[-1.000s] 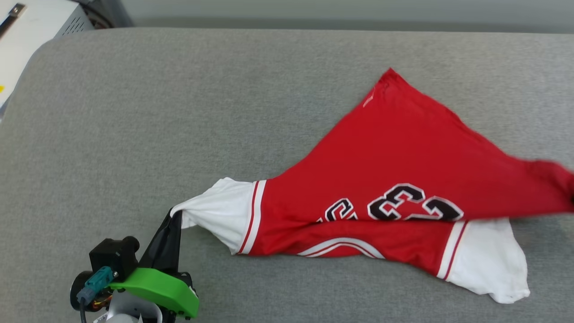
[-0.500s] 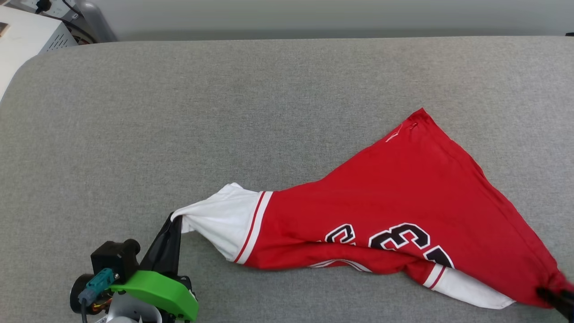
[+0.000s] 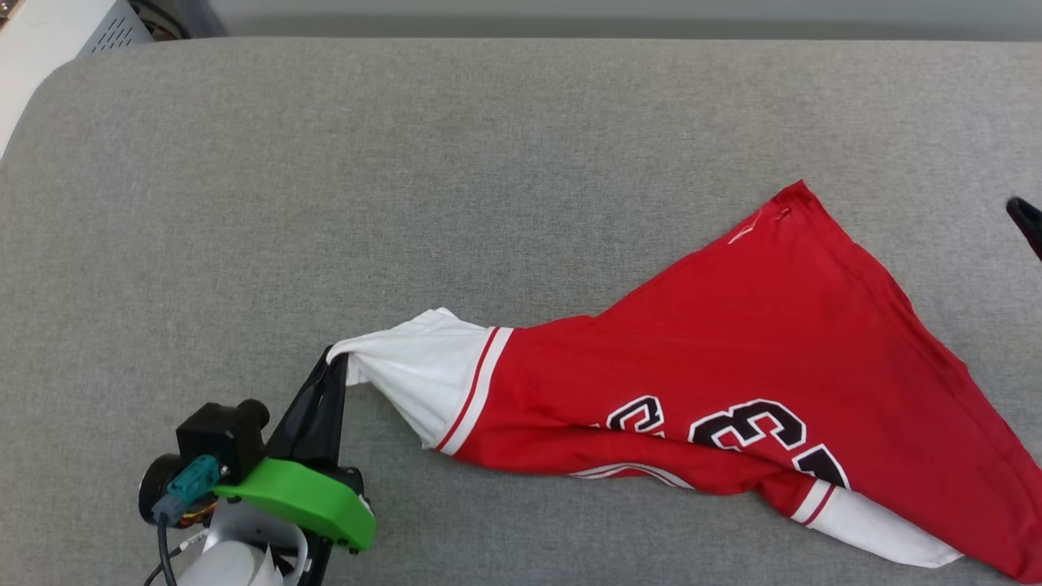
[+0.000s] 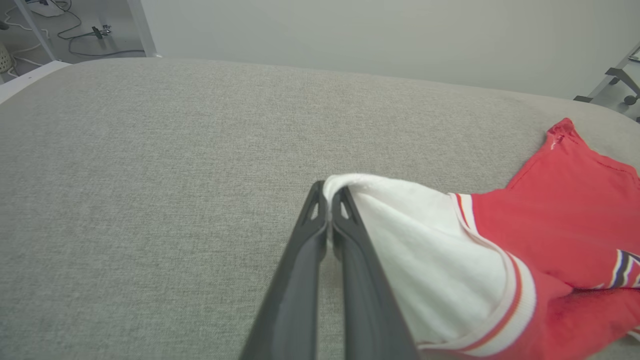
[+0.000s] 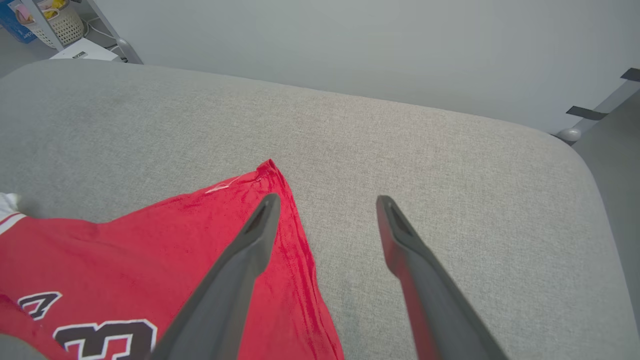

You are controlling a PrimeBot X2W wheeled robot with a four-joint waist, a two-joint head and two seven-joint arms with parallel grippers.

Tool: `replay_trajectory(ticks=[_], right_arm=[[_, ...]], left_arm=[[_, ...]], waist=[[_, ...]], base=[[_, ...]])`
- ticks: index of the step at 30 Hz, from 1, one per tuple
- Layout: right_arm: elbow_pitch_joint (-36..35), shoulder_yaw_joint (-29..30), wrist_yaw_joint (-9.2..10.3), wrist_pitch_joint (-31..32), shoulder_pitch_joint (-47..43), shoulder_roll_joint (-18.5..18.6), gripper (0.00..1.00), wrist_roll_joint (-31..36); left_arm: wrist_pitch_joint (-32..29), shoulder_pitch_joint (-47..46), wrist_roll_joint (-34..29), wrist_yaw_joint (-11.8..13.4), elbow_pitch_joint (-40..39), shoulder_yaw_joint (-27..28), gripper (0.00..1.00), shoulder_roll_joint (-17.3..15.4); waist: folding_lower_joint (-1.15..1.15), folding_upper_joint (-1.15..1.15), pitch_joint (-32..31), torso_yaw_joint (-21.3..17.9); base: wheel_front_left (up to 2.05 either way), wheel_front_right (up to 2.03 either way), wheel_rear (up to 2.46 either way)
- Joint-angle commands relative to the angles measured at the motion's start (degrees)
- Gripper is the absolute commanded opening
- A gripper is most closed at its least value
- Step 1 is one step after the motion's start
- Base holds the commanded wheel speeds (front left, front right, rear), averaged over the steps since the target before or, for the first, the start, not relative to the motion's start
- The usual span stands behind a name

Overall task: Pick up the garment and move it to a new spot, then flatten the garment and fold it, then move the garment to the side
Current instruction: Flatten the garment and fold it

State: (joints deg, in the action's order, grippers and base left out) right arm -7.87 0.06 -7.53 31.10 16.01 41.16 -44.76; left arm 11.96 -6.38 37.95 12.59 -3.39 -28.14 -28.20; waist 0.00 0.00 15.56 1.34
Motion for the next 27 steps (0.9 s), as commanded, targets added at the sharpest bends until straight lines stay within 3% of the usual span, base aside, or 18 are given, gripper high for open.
replay_trajectory(ticks=[1,6,13,20,27], right_arm=[[0.16,-2.13,0.04,1.77,3.77,-1.06,1.00,1.92],[5.19,-9.90,0.04,8.54,14.76,-3.73,1.00,5.36],[17.87,-18.28,0.04,15.51,25.97,-5.28,1.00,8.80],[29.05,-22.18,0.04,14.74,30.56,-6.89,1.00,8.67],[34.99,-29.43,0.04,14.08,28.85,-5.91,1.00,4.96]], left_arm=[[-0.25,-1.86,-0.58,-0.35,-0.13,-0.24,0.00,0.24],[-0.38,-4.58,-1.44,-1.16,0.23,-1.18,0.00,0.91],[-0.01,-8.45,-2.20,-2.48,1.04,-2.44,0.00,2.73],[0.29,-11.76,-2.97,-3.74,2.46,-3.77,0.00,4.38],[1.03,-12.57,-2.90,-4.49,4.48,-3.86,0.00,5.02]], waist=[[0.00,0.00,2.26,1.85],[0.00,0.00,4.74,3.87],[0.00,0.00,8.30,7.20],[0.00,0.00,11.23,9.63],[0.00,0.00,11.71,9.86]], base=[[0.00,0.00,0.00],[0.00,0.00,0.00],[0.00,0.00,0.00],[0.00,0.00,0.00],[0.00,0.00,0.00]])
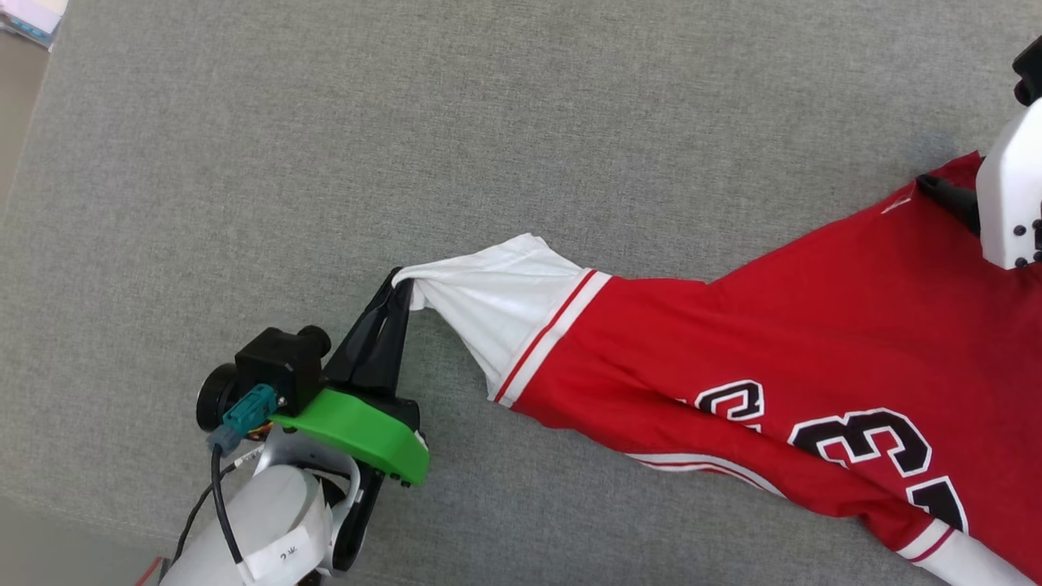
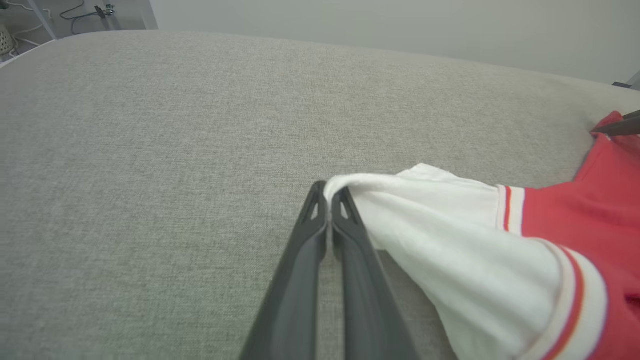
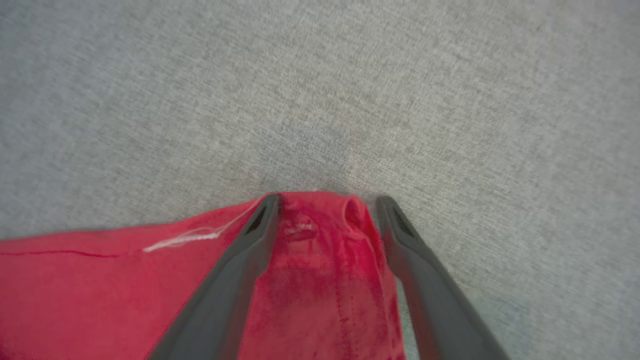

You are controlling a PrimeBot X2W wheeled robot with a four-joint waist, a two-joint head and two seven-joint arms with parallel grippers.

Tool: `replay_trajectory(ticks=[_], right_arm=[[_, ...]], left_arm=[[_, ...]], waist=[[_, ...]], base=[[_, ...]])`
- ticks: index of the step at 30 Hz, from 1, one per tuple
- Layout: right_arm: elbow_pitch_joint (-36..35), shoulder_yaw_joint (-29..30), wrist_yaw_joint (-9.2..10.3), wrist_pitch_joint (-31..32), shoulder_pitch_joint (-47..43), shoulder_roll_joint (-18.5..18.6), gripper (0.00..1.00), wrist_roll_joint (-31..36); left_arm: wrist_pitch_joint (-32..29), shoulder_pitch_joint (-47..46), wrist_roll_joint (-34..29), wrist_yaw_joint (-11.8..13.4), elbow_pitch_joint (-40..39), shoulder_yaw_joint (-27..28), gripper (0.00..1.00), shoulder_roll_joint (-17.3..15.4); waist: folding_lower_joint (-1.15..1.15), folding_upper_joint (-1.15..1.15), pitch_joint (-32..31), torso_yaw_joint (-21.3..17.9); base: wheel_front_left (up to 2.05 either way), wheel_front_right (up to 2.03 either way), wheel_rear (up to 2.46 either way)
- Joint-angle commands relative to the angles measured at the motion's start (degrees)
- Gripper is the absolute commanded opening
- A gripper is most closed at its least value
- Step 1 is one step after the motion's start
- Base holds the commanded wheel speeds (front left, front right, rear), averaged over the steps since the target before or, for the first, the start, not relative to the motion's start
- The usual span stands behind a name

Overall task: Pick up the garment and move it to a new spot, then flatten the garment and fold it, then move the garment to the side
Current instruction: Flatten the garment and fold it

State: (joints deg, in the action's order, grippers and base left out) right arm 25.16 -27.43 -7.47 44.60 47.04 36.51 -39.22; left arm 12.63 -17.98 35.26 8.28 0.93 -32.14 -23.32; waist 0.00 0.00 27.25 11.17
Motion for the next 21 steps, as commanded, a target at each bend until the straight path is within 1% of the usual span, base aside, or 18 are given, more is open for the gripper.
replay_trajectory(ticks=[1,2,7,11,13,17,21], right_arm=[[2.16,-2.46,-0.02,-0.09,-2.18,-1.14,0.32,-1.17],[2.14,-2.88,-0.02,-1.36,-2.05,-0.98,0.00,-1.56],[1.63,-4.29,-0.02,-9.65,-0.34,-0.13,0.00,-3.25],[-0.03,-3.75,-0.02,-18.75,0.96,0.30,0.00,-4.27],[-1.27,-3.47,-0.02,-21.99,0.94,0.24,0.00,-5.13],[-4.28,-2.97,-0.02,-25.96,0.60,0.77,0.00,-6.35],[-7.35,-2.06,-0.02,-28.04,0.56,1.24,0.00,-7.09]], left_arm=[[0.45,-0.87,-0.16,-0.20,0.45,0.21,0.00,0.14],[0.53,-0.77,-0.07,-0.28,0.72,0.23,0.00,0.16],[0.83,-0.18,0.18,-0.81,2.42,0.41,0.00,-0.46],[0.59,-0.67,-0.03,-0.87,2.59,1.21,0.00,-2.18],[0.03,-1.34,-0.13,-0.81,2.03,1.64,0.00,-3.11],[-1.74,-4.34,-0.40,-0.83,0.12,2.84,0.00,-5.05],[-3.64,-9.24,-0.76,0.21,-2.39,5.20,0.00,-6.66]], waist=[[0.00,0.00,-0.16,-0.17],[0.00,0.00,-0.40,-0.37],[0.00,0.00,-3.77,-2.29],[0.00,0.00,-7.81,-3.98],[0.00,0.00,-9.73,-4.78],[0.00,0.00,-12.98,-6.09],[0.00,0.00,-14.90,-7.36]], base=[[0.00,0.00,0.00],[0.00,0.00,0.00],[0.00,0.00,0.00],[0.00,0.00,0.00],[0.00,0.00,0.00],[0.00,0.00,0.00],[0.00,0.00,0.00]])
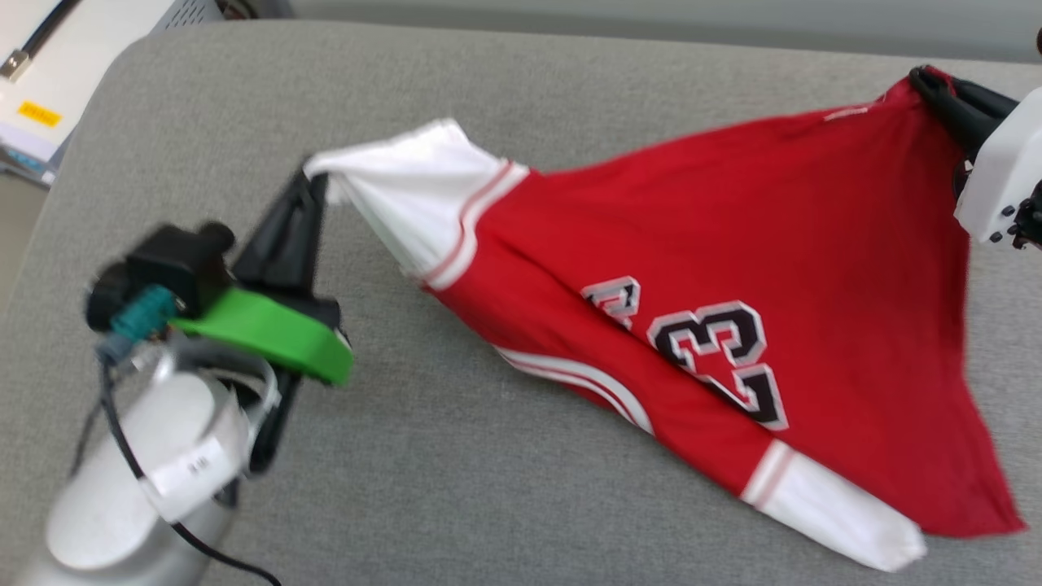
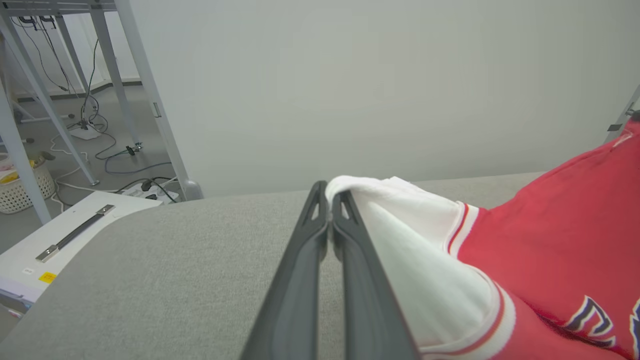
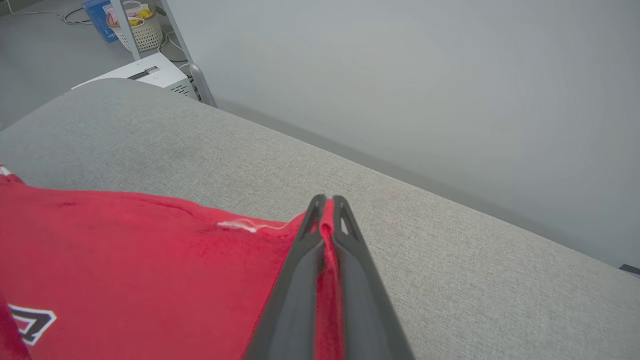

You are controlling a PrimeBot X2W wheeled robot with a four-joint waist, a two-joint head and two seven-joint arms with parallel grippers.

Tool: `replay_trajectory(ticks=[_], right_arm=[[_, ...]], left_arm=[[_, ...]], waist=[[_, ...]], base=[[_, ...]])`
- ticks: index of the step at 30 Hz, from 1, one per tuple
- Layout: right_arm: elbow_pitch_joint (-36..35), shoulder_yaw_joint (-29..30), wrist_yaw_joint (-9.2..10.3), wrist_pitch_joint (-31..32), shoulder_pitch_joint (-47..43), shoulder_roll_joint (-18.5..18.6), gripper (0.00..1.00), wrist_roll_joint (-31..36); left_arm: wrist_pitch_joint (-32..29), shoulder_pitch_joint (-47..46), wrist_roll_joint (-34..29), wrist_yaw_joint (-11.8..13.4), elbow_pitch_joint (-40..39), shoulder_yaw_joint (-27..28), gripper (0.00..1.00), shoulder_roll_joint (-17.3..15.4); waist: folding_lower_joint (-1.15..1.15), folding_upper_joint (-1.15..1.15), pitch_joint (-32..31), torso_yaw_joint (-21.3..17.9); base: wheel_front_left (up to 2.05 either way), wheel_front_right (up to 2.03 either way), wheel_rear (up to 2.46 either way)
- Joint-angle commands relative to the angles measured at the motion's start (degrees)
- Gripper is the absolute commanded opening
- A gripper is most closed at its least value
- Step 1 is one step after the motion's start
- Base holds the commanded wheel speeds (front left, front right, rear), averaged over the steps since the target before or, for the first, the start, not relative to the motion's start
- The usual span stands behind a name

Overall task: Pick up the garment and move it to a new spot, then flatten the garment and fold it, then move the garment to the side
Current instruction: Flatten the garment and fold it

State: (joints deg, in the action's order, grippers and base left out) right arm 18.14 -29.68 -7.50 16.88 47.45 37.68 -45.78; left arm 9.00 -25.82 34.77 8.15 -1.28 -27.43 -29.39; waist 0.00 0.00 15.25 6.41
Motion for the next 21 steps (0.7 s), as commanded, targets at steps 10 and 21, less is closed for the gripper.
replay_trajectory(ticks=[10,21], right_arm=[[-6.09,4.92,0.01,0.09,6.88,-0.74,0.00,1.97],[-0.80,10.23,0.01,2.21,30.26,-4.29,0.00,7.93]], left_arm=[[-9.06,-21.79,-2.42,-3.21,-1.05,1.90,0.00,-4.30],[-15.93,-53.91,-5.77,-7.93,9.52,1.91,0.00,-1.30]], waist=[[0.00,0.00,1.66,-6.00],[0.00,0.00,14.28,-7.46]], base=[[0.00,0.00,0.00],[0.00,0.00,0.00]])
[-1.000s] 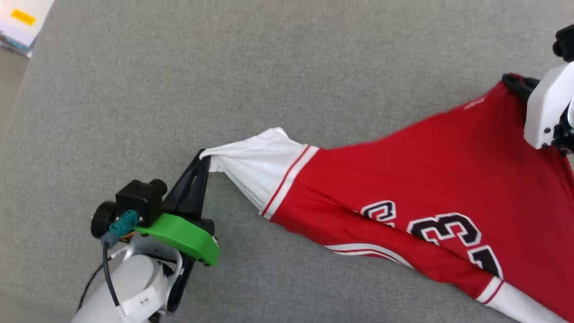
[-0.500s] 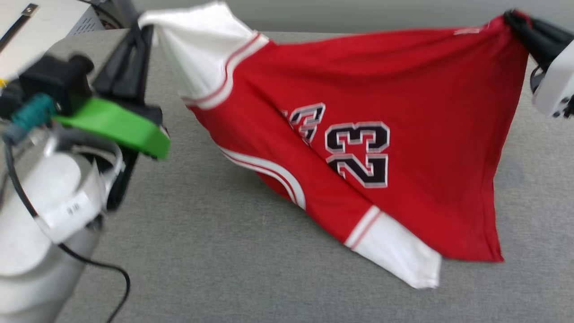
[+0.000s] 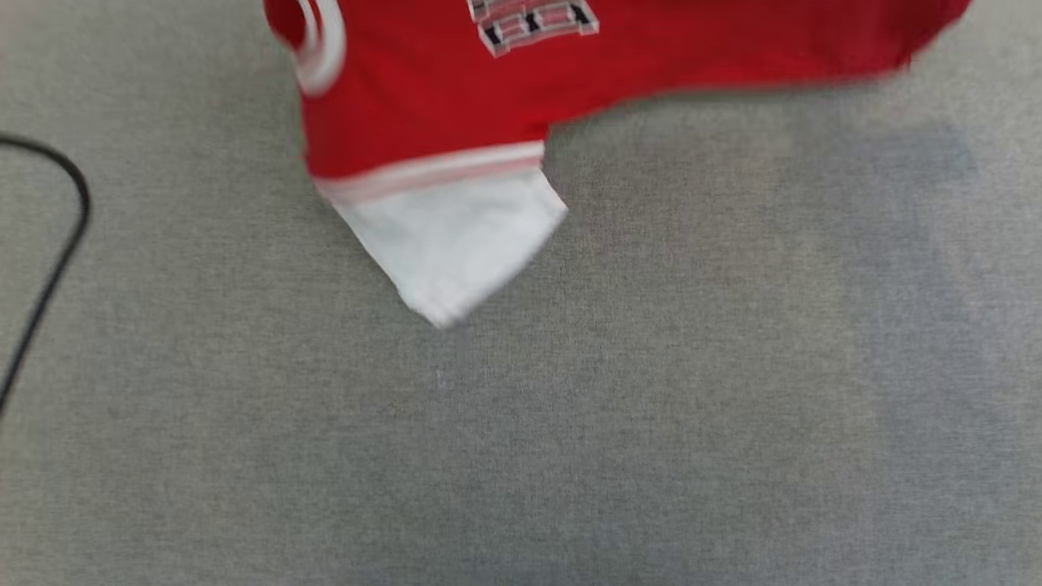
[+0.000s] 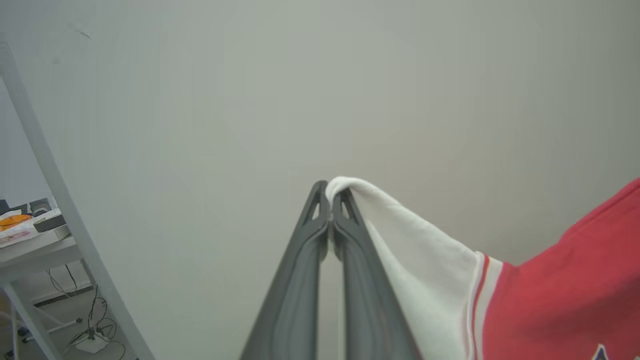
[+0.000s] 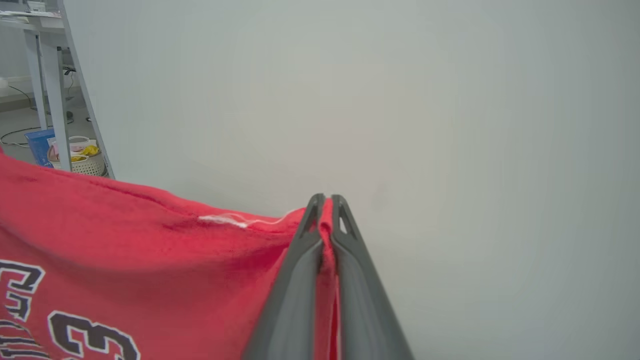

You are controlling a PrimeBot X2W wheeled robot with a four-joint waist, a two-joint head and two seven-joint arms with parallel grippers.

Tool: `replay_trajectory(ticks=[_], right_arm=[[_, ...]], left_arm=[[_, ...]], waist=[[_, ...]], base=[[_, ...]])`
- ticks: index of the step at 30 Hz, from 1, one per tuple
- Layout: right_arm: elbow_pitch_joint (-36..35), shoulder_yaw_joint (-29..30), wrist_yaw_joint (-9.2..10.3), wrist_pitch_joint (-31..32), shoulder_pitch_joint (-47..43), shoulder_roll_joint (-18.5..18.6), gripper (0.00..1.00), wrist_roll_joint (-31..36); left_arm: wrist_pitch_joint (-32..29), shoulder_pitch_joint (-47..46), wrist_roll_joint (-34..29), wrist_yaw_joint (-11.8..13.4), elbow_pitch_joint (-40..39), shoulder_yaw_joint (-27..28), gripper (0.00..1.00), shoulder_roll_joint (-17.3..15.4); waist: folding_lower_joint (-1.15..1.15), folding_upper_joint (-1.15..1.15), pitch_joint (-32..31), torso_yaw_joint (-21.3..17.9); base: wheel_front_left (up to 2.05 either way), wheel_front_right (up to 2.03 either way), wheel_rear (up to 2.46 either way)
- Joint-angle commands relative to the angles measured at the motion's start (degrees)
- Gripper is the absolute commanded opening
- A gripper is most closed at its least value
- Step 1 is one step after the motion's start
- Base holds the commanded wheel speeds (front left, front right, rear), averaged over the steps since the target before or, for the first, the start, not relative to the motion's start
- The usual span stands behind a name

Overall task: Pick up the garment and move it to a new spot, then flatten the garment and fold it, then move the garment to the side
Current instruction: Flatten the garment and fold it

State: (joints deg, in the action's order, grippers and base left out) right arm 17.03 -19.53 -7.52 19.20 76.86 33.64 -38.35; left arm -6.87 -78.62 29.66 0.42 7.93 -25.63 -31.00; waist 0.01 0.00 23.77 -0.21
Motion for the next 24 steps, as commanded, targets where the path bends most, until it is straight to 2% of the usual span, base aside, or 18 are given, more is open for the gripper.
replay_trajectory(ticks=[1,7,13,19,24], right_arm=[[1.36,0.03,0.03,-0.25,3.54,-0.45,0.00,1.46],[7.76,-2.06,0.03,-2.82,16.86,-0.85,0.00,5.89],[14.18,-6.35,0.03,-5.91,24.90,-1.82,0.00,6.35],[18.96,-10.83,0.03,-10.32,23.74,-3.28,0.00,2.87],[21.90,-14.73,0.03,-14.65,15.00,-5.10,0.00,-0.81]], left_arm=[[-0.19,-4.24,-1.15,-0.70,1.81,0.07,0.00,0.64],[0.17,-18.15,-3.16,-3.29,10.60,-0.52,0.00,2.57],[1.34,-25.15,-3.66,-4.98,16.63,-1.06,0.00,3.33],[3.85,-22.36,-2.80,-5.89,20.82,-2.08,0.00,3.36],[8.13,-11.49,-0.92,-5.91,22.77,-2.62,0.00,3.10]], waist=[[-0.01,0.00,6.60,-0.83],[-0.01,0.00,8.89,-0.37],[-0.01,0.00,9.19,-0.28],[-0.01,0.00,8.61,-0.16],[-0.01,0.00,5.03,-0.20]], base=[[0.00,0.00,0.00],[0.00,0.00,0.00],[0.00,0.00,0.00],[0.00,0.00,0.00],[0.00,0.00,0.00]])
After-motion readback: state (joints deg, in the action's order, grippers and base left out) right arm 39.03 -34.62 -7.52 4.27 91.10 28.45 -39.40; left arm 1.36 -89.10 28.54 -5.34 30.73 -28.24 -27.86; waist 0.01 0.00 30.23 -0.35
